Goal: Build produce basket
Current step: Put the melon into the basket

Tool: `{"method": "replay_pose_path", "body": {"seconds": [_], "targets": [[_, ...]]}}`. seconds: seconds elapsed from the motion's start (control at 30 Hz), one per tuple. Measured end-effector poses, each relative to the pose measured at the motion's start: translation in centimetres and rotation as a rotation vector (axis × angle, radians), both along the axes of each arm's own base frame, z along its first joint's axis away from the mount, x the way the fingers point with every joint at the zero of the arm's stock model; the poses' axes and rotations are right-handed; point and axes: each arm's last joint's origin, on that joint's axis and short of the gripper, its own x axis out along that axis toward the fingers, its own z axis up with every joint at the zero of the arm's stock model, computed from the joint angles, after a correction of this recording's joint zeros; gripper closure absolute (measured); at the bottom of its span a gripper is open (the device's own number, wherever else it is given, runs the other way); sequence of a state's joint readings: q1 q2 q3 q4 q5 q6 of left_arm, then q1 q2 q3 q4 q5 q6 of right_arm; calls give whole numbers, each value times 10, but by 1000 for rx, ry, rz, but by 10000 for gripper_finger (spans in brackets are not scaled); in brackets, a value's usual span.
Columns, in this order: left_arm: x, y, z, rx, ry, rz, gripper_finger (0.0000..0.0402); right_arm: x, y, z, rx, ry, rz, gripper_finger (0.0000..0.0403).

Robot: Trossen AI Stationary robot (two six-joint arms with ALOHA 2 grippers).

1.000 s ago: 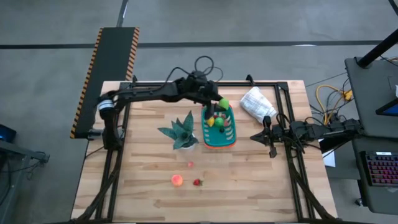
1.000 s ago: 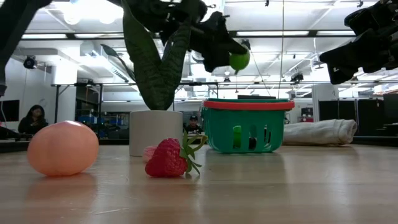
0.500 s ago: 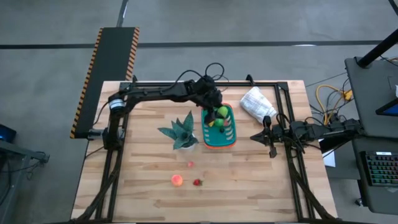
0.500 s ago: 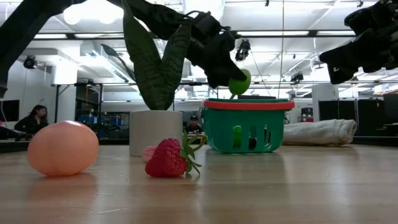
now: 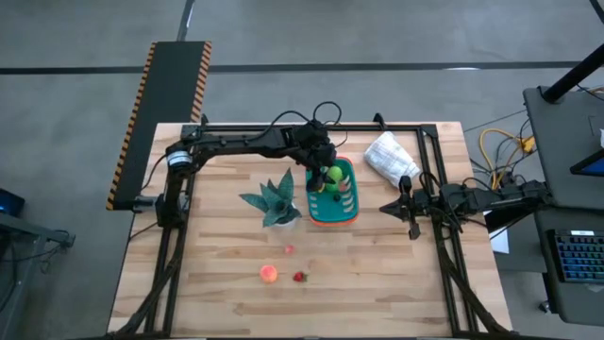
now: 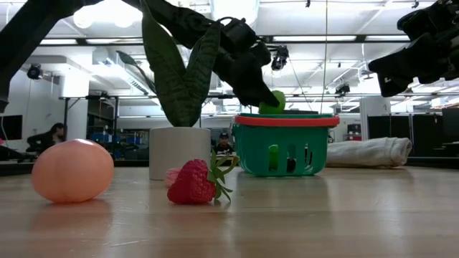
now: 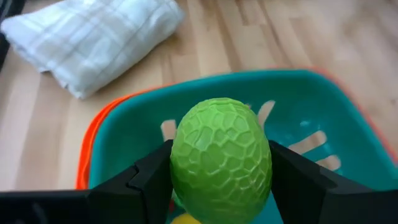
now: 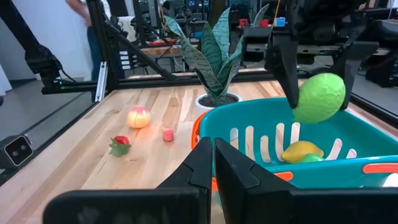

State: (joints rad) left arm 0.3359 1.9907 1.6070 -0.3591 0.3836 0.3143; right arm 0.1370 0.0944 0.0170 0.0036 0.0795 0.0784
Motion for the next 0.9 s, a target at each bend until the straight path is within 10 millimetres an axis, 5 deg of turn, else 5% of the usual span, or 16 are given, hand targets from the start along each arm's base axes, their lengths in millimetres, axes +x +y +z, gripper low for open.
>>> {"method": "replay_pose_path", "body": {"seconds": [0.67,0.9], "targets": [[-9,2,-10,94,154,83,199,0,0,0,0,0,0,394],[-9,2,-10,89,155,87,158,0,0,0,0,0,0,394]]}}
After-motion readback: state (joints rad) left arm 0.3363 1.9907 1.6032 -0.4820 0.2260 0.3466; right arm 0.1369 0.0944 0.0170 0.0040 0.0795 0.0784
